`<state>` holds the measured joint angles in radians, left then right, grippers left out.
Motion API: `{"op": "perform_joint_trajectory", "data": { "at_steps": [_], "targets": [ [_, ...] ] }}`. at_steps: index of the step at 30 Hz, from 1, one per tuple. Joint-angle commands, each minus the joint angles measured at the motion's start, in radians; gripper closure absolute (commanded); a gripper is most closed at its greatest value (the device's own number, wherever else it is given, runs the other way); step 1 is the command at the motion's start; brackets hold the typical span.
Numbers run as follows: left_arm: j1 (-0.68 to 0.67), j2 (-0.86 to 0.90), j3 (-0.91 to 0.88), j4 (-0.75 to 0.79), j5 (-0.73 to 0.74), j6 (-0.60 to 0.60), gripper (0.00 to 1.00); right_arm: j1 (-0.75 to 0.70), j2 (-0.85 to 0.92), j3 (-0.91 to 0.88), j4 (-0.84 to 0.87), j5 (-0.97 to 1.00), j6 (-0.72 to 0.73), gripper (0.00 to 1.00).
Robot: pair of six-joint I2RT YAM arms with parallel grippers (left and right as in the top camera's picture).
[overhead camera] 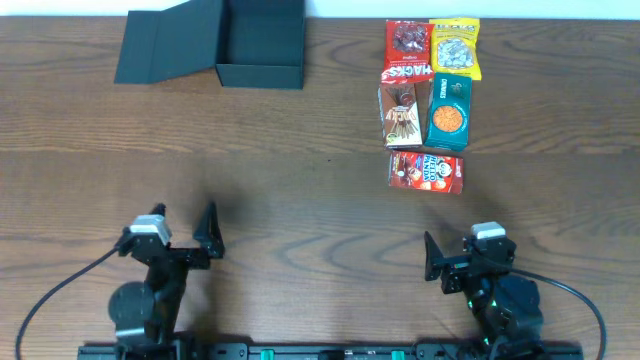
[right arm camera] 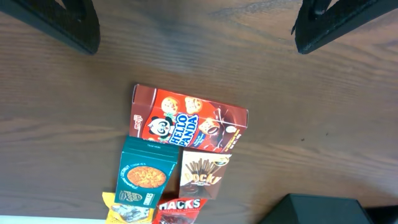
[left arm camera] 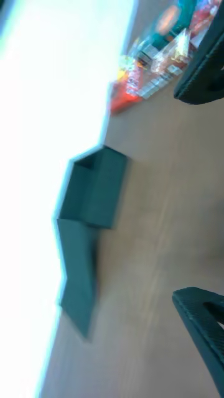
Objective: Pack container
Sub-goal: 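Reach the left gripper to the black box and grasp its edge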
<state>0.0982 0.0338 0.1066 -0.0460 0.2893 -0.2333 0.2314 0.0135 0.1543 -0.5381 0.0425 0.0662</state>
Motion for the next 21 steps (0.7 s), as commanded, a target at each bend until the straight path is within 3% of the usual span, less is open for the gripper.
{"op": "perform_joint_trajectory", "data": {
  "at_steps": [1,9,17,21],
  "targets": [
    [0.006,0.08,0.0,0.082,0.01,-0.037,0.05,-0.008,-0.008,-0.01,0.0,0.013,-0.015,0.01],
    [-0.045,0.593,0.076,0.451,0.018,-0.055,0.05,-0.008,-0.008,-0.01,0.0,0.013,-0.015,0.01],
    [-0.155,1.196,0.467,0.474,0.019,-0.003,0.05,-0.008,-0.008,-0.01,0.0,0.013,-0.015,0.01],
    [-0.164,1.437,0.702,0.455,0.018,-0.139,0.05,-0.008,-0.008,-0.01,0.0,0.013,-0.015,0.01]
  ]
}}
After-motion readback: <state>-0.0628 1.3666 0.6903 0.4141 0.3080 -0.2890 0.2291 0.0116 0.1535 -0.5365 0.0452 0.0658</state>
